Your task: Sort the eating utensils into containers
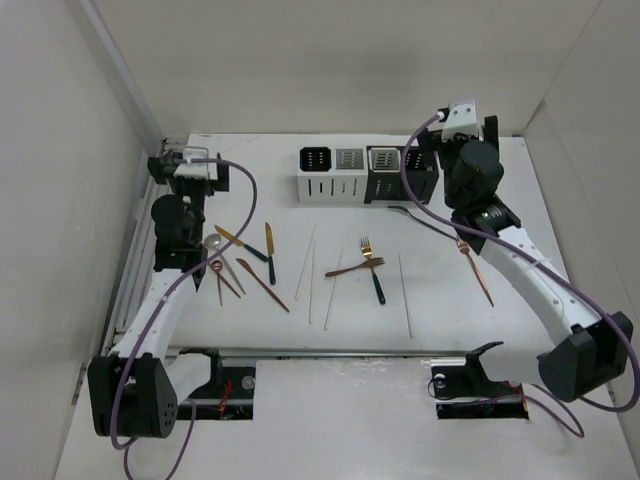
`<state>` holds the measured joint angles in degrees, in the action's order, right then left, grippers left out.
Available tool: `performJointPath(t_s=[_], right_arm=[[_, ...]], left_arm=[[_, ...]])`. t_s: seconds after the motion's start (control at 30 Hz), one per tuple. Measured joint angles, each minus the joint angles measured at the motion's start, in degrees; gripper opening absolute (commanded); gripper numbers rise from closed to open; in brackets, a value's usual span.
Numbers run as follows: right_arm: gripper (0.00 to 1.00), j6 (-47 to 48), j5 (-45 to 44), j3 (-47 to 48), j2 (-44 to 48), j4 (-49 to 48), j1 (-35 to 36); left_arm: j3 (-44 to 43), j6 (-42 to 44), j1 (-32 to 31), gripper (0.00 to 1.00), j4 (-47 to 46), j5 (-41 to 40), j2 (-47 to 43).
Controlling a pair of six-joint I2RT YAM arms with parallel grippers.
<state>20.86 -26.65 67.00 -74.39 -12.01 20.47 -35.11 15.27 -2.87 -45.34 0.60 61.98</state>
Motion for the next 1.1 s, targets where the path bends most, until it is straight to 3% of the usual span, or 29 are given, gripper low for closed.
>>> performJointPath(t_s=[0.07, 0.17, 0.33, 0.4, 0.47, 0.7, 1.03, 1.1], right_arm=[[1.0, 3.41, -6.36, 0.22, 2.19, 3.48, 2.43], [1.0, 1.36, -11.1, -0.24, 5.01, 13.14, 2.93], [0.98, -9.05, 6.32, 3.52, 5.66, 32.02, -8.17], [0.73, -11.74, 7.76, 3.3, 4.42, 35.69, -13.84], [0.57, -13.68, 7.8, 1.46, 2.34, 37.22, -16.46], [0.54, -16.83, 6.78, -4.13, -11.5, 43.25, -18.25], [0.56, -11.89, 8.22, -10.82, -12.9, 42.07, -18.32], [0.62, -10.99, 8.37, -11.82, -14.51, 41.7, -18.73]], left_arm=[[-5.62, 2.78, 0.0, 1.0, 2.6, -2.21, -1.31], [-8.66, 5.53, 0.11, 1.0, 8.59, -5.22, -3.39], [-10.45, 2.73, 0.04, 1.0, 25.44, -5.25, -2.47], [-10.36, 0.02, -0.09, 1.0, 30.88, -5.2, -2.47], [-10.25, -3.91, -0.39, 1.0, 34.84, -5.53, -2.69], [-10.23, -16.83, -0.79, 1.0, 44.06, -6.67, -3.69], [-6.71, -23.17, -1.66, 1.0, 44.63, -9.38, -3.91], [-5.86, -23.43, -1.46, 1.0, 44.09, -9.92, -4.24]])
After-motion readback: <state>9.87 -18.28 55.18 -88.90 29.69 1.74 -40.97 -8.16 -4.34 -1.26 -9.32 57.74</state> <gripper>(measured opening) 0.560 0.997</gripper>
